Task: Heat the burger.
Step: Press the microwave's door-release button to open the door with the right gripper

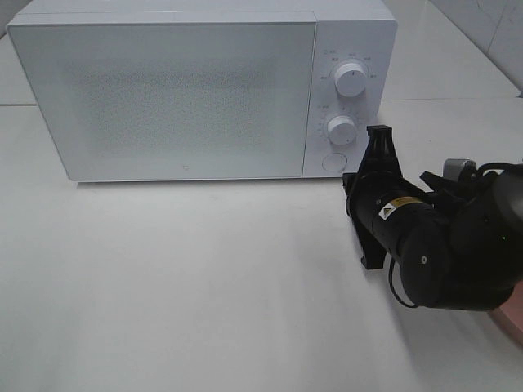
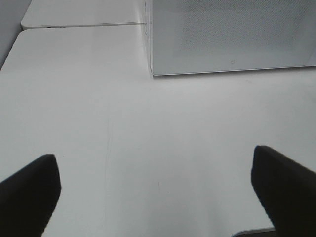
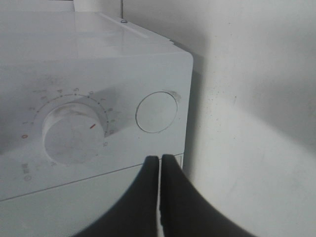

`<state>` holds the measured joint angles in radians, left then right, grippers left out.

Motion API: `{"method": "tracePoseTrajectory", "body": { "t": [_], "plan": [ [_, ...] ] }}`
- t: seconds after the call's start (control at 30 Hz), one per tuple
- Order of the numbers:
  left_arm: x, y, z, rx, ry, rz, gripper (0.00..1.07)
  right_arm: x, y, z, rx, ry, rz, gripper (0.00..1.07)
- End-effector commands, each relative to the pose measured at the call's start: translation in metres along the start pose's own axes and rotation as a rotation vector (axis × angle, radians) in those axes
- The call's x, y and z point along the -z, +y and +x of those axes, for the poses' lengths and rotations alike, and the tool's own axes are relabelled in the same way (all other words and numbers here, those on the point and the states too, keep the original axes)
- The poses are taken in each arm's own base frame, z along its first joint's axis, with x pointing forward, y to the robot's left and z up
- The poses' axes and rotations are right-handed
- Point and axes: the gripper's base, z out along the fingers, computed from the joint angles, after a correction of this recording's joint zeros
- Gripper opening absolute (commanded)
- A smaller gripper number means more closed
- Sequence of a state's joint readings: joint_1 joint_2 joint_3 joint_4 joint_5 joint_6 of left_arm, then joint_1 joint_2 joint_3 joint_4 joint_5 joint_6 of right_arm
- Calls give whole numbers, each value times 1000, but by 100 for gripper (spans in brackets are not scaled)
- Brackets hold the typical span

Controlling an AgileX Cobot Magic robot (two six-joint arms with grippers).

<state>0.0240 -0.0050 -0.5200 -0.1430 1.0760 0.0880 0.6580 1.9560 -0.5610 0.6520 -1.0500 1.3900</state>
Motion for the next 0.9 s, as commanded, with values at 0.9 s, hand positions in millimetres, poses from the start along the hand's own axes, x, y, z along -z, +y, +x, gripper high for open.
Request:
{"method": "tracePoseTrajectory", "body": {
  "t": [0.9],
  "plan": [
    [2,-1,1,2,-23,7,98,-61,11,-2,-20,-19,24,0]
  ]
}}
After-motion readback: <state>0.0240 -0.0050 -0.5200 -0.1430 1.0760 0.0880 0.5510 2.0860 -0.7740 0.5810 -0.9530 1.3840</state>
